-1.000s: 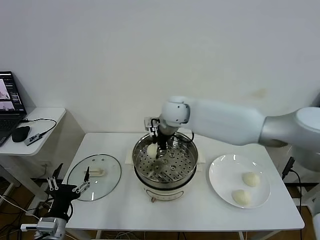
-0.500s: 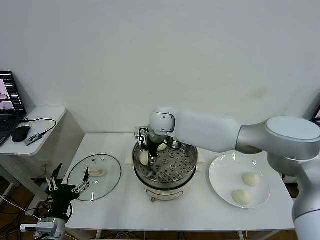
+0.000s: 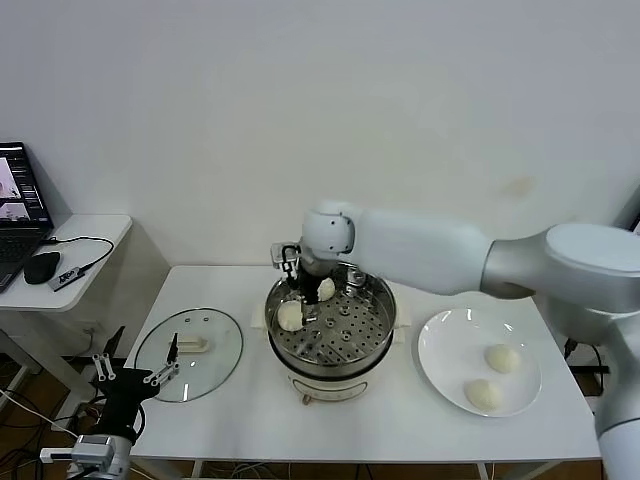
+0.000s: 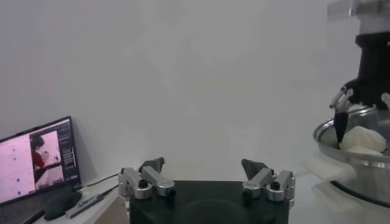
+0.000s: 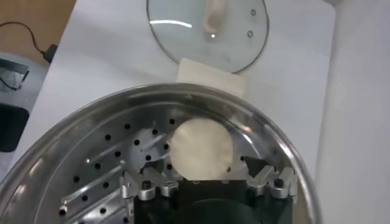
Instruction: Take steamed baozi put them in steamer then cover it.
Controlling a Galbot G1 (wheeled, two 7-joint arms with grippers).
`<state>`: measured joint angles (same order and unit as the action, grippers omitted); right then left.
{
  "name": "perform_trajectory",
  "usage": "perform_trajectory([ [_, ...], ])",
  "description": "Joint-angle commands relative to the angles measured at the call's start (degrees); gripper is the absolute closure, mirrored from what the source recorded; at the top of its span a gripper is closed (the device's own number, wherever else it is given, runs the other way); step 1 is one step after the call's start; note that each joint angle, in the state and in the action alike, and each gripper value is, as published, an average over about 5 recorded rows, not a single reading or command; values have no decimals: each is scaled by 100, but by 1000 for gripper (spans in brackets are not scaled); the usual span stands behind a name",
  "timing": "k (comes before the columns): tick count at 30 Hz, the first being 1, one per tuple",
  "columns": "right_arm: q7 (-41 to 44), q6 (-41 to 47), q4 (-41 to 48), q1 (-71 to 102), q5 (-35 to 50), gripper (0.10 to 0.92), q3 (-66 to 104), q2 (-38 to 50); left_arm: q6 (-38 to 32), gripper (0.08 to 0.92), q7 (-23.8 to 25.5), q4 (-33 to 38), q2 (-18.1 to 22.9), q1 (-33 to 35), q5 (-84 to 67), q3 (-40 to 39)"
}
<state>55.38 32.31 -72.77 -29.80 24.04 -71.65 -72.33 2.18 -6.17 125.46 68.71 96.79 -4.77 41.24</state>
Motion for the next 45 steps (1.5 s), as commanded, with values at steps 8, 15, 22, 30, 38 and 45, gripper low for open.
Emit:
perform_trajectory([
  [8,998,-874,-2271,-1201,-826,203,-665,3808,3,177,3,-86,-18,-93,14,-177],
  [15,1078,-1192,-2661,-310,-1603,203,-189,4978,2,177,7,-66,-29,-46,60,-232],
  [22,975,-1288,-2727,1733,-2297,203,1278,5746,1,177,6,-29,-7,18,138,-290],
  [30,928,-1306,-2667,3117,-2666,203,2125,5814,2,177,7,-30,-8,93,206,-295],
  [38,843,-1322,-2367,3356,-2828,203,2107,5441,19,177,10,69,30,134,220,-303],
  [45,776,-1318,-2010,3475,-2917,203,2121,5051,22,177,9,13,35,134,219,-248],
])
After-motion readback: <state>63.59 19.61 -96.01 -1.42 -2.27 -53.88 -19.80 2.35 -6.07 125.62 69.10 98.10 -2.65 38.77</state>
